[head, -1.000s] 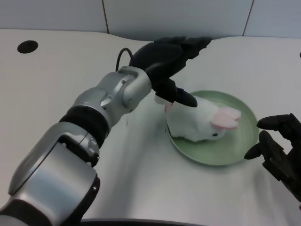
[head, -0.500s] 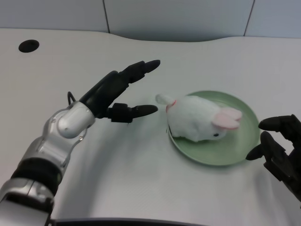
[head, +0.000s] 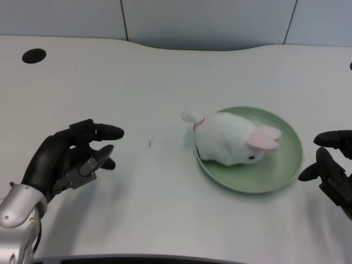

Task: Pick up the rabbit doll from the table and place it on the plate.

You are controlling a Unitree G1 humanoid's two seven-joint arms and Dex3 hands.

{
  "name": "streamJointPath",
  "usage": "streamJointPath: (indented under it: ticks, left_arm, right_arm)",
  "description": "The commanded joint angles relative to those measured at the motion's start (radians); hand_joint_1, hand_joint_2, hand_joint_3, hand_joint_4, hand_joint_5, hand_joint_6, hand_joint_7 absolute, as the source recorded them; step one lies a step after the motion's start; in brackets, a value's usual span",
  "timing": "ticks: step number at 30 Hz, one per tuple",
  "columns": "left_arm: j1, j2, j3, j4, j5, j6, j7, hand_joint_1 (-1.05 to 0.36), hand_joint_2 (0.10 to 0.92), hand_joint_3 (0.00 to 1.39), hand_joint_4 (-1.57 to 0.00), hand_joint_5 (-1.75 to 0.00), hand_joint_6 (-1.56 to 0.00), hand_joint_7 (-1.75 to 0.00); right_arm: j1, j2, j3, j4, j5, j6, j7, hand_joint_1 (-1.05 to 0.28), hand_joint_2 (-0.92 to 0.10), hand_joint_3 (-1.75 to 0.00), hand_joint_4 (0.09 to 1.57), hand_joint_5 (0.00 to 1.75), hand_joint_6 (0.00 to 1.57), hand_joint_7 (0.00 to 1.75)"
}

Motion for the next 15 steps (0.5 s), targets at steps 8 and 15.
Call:
streamJointPath:
  ticks: [8, 15]
  left_arm:
    - [0.066, 0.003, 0.022, -0.038, -0.041, 0.059, -0.027, -0.46, 0.921, 0.50, -0.55, -1.75, -0.45, -1.53]
    - [0.043, 0.024, 0.015, 0.083, -0.063, 0.079, -0.134, -0.48, 0.921, 0.50, -0.65, -1.75, -0.40, -1.73]
  right_arm:
    - [-0.018, -0.008, -0.023, 0.032, 0.007, -0.013, -0.006, -0.24, -0.92, -0.66, 0.34, 1.75, 0.12, 1.59]
    - [-0.061, -0.013, -0.014, 0.099, -0.034, -0.062, -0.016, -0.24, -0.92, -0.66, 0.40, 1.75, 0.14, 1.60]
